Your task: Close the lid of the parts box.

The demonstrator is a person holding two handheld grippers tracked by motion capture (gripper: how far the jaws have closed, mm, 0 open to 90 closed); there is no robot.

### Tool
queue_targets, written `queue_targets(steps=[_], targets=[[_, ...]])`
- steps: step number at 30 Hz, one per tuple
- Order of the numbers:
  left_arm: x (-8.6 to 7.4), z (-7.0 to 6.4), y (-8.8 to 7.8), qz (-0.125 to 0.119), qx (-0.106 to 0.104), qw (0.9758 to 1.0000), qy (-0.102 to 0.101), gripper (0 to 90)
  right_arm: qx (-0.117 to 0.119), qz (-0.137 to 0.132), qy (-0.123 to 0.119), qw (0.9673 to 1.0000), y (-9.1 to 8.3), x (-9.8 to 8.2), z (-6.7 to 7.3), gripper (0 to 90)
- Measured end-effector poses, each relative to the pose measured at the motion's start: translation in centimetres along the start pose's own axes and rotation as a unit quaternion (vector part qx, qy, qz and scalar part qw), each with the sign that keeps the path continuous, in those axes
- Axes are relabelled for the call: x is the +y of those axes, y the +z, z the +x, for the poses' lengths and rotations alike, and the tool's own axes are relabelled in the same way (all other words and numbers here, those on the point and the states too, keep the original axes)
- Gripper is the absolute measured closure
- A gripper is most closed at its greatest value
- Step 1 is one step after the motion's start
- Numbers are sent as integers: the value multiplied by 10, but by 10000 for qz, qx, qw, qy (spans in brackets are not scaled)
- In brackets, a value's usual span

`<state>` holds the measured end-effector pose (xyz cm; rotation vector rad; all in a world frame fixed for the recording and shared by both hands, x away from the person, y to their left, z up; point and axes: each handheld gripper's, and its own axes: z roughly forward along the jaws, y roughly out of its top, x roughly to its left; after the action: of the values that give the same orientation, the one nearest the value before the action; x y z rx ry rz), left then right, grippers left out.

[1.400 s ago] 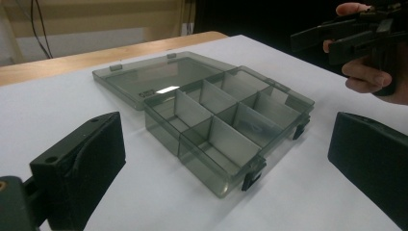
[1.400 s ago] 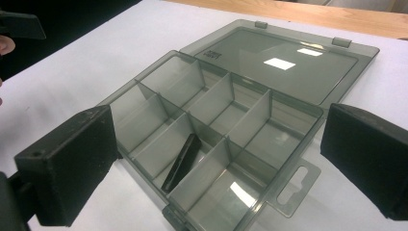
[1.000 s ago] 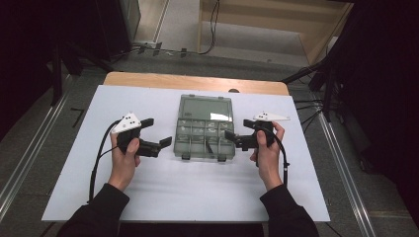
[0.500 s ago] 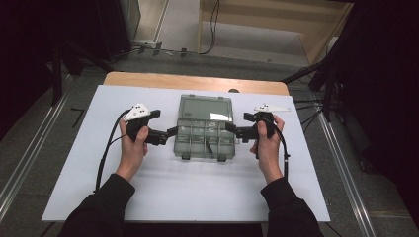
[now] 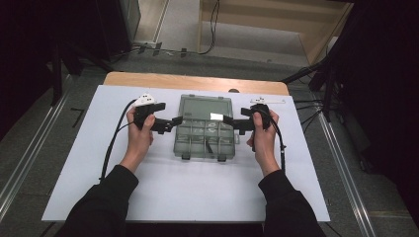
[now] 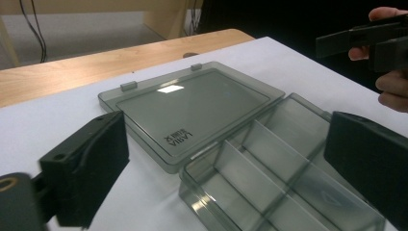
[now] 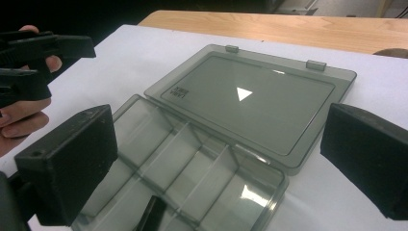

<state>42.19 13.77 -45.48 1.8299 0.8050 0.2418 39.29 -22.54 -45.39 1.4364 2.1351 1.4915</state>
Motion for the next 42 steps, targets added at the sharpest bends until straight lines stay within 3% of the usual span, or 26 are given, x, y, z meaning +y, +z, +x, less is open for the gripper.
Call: queue_targets(steps=[6, 13, 19, 24, 31, 38, 42], targets=[[5, 9, 12, 45, 79, 9999, -134, 43, 45, 49, 52, 10000, 9, 6, -9, 0], [10, 21, 25, 203, 63, 9988, -444, 65, -44, 153, 241, 9996, 19, 11, -22, 0], [13, 29, 36, 265, 73, 9967, -765, 87, 143, 272, 460, 9985, 28, 14, -32, 0], [12, 33, 47, 383, 39, 9942, -1003, 122, 433, 316, 681, 9962, 36, 16, -39, 0], [6, 36, 60, 604, 56, 9897, -1296, 169, 337, 537, 984, 9931, 46, 12, -47, 109], [-3, 36, 71, 924, 193, 9855, -1411, 266, -266, 801, 1077, 9906, 55, 6, -49, 228], [-5, 34, 74, 1027, 238, 9838, -1447, 305, -414, 978, 1087, 9884, 61, 1, -48, 294]])
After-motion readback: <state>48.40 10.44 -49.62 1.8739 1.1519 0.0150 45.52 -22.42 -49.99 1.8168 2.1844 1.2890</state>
